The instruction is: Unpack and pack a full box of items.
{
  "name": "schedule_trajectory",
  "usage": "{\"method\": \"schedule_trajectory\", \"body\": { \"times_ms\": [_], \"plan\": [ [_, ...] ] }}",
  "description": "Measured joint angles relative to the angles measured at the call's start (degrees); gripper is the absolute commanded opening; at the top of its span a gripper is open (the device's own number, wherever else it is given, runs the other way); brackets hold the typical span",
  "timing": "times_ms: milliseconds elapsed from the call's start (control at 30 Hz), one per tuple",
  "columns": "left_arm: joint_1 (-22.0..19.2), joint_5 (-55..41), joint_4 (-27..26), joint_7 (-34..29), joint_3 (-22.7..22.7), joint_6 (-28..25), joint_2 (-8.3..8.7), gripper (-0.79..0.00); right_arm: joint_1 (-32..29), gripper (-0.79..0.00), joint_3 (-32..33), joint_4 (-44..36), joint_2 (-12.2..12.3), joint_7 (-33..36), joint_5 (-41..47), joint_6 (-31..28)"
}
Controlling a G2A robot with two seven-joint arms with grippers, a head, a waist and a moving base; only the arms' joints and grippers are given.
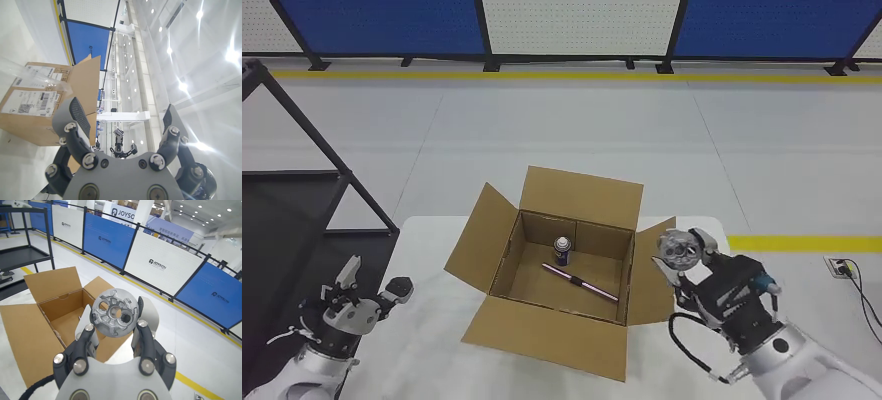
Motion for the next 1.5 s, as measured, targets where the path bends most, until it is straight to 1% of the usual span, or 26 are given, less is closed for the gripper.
{"method": "schedule_trajectory", "body": {
  "times_ms": [133,200,233,567,667,767,867,1000,1100,1200,1333,1433,1500],
  "plan": [
    [0.85,0.36,-0.39,0.75,0.19,-1.18,-0.07,0.000,8.20,-0.785,-8.03,4.38,-0.59,5.41,-0.30,-0.39],
    [1.16,0.40,-0.66,0.71,0.21,-1.27,-0.08,0.000,11.39,-0.785,-9.99,5.97,-0.73,7.88,-0.18,-1.32],
    [1.17,0.40,-0.66,0.69,0.20,-1.27,-0.08,0.000,11.98,-0.785,-10.07,6.07,-0.72,8.54,-0.26,-1.58],
    [1.14,0.39,-0.64,0.68,0.20,-1.25,-0.08,0.000,11.90,-0.785,-10.03,5.90,-0.69,8.51,-0.39,-1.82],
    [1.22,0.73,-1.35,1.13,0.65,-0.91,-0.10,0.000,11.71,-0.785,-12.23,6.85,-0.79,7.99,-1.15,-3.07],
    [1.26,1.70,-2.29,1.17,1.30,-0.44,-0.06,0.000,15.55,-0.785,-16.74,9.87,-1.54,10.29,0.09,-1.66],
    [1.38,1.87,-2.55,1.08,1.44,-0.55,-0.04,0.000,21.58,-0.785,-22.32,14.72,-2.76,12.71,0.53,0.87],
    [1.69,1.29,-2.30,1.16,1.17,-0.85,-0.03,0.000,29.99,-0.785,-29.39,23.20,-4.93,16.77,1.17,6.41],
    [1.95,0.99,-2.01,1.44,0.72,-1.14,-0.02,0.000,34.78,-0.785,-33.45,29.58,-6.55,20.02,-0.04,11.31],
    [2.02,0.57,-1.87,1.86,0.28,-1.23,0.00,0.000,37.77,-0.785,-35.93,35.20,-8.00,22.36,2.27,15.89],
    [1.92,0.42,-1.87,2.00,0.00,-1.13,0.06,0.000,39.94,-0.785,-37.82,40.66,-9.46,25.67,3.57,20.51],
    [1.76,0.81,-1.81,2.35,0.01,-0.63,0.11,0.000,40.67,-0.785,-38.71,43.04,-9.93,29.61,4.80,20.11],
    [1.54,1.15,-1.79,2.57,0.14,-0.44,0.15,0.000,40.68,-0.785,-38.68,42.98,-9.91,29.21,4.77,19.94]
  ]
}}
